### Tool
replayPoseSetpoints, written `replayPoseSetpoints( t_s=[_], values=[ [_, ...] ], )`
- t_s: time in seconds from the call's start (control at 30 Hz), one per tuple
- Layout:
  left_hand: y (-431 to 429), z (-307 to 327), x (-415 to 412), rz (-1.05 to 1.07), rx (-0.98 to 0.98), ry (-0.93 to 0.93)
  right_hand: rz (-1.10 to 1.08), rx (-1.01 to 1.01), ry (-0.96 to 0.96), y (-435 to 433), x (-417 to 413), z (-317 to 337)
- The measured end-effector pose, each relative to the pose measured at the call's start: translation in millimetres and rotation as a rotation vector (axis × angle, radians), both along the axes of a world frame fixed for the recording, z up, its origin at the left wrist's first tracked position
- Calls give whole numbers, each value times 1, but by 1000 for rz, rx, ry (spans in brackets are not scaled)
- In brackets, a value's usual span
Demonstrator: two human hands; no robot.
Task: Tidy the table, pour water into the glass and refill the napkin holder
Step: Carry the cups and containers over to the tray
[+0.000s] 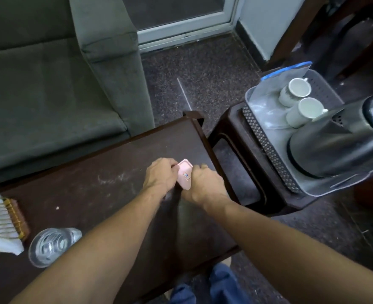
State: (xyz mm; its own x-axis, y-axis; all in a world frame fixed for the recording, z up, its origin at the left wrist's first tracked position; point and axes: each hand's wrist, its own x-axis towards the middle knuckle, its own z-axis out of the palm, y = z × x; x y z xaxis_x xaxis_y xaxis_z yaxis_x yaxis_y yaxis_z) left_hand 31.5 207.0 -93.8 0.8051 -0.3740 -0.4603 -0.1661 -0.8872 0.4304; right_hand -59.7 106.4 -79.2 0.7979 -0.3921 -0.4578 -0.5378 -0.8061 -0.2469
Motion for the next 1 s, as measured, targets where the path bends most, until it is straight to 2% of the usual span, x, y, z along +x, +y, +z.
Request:
replayPoseSetpoints(
  t_s=[0.27, 0.4, 0.5, 0.73, 1.0],
  values=[
    [-139, 91, 22, 57, -324, -215, -172, -181, -320, -130, 12, 87],
    [-192, 115, 18, 30, -381, -217, -246, -225, -368, -180, 4, 108],
    [-222, 120, 10, -21, -356, -181, -306, -193, -291, -205, -4, 104],
    [-247, 98, -3, -160, -151, -62, -460, -52, -78, -221, 6, 77],
    [-253, 87, 4, -161, -142, 38, -496, -42, 112, -229, 21, 65]
  ],
)
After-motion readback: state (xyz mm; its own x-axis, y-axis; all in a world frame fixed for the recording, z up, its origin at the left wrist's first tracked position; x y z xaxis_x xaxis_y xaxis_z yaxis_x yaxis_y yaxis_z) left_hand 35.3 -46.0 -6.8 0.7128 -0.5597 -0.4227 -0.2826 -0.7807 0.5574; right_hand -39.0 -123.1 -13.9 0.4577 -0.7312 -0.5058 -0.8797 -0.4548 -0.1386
